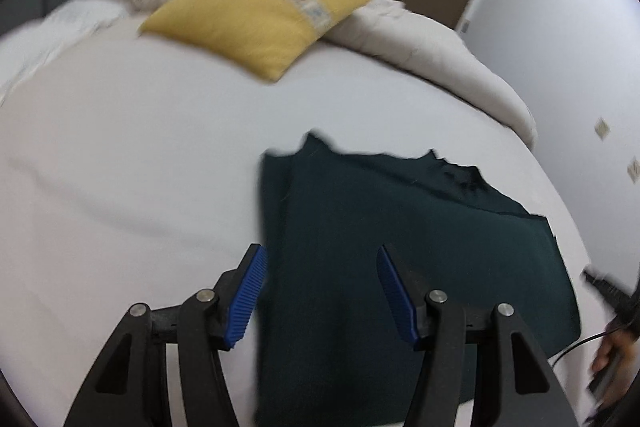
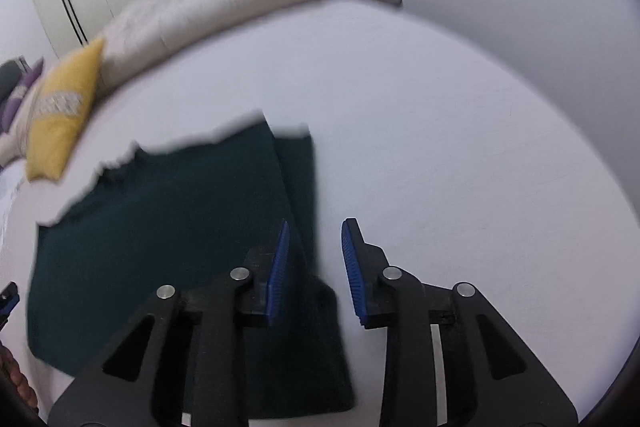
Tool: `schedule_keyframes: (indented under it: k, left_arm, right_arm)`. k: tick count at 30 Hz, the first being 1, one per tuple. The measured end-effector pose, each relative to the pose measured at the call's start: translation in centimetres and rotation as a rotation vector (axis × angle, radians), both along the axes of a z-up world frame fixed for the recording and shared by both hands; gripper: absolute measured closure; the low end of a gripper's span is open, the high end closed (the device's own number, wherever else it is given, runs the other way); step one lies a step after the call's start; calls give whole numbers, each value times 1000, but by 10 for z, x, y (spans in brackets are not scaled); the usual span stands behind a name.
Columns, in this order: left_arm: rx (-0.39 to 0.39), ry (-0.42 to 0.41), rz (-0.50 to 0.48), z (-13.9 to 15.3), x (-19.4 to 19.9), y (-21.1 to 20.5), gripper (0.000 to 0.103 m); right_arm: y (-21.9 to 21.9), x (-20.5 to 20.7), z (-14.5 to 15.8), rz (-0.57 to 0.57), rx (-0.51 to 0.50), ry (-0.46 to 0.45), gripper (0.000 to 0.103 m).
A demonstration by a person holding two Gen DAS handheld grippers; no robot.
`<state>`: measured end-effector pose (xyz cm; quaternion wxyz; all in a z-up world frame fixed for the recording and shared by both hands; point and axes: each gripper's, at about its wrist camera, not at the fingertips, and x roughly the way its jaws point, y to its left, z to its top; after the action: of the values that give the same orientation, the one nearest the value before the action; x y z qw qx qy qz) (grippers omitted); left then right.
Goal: Fold small clothes
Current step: 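Fold the hem up toward the collar with both grippers and release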
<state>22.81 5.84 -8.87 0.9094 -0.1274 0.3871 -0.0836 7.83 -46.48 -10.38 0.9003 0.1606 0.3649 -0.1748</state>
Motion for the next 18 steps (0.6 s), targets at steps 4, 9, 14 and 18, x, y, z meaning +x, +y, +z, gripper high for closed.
schedule_keyframes:
  k: [4,9,14,18]
  left_arm:
    - [83,-25,-65,2,40,-45,42]
    - [150,33,-73,-20,82,-68,42]
    - [90,42,-94,-49,89,-43,41]
    - [35,30,-101,-50,90,-33,41]
  right_arm:
    - [38,47,13,238,167,-36,75]
    - [73,127,-26,409,391,48,75]
    - [33,151,-71,263,546,13,88]
    - [-34,124,-83,132,586,-106,103]
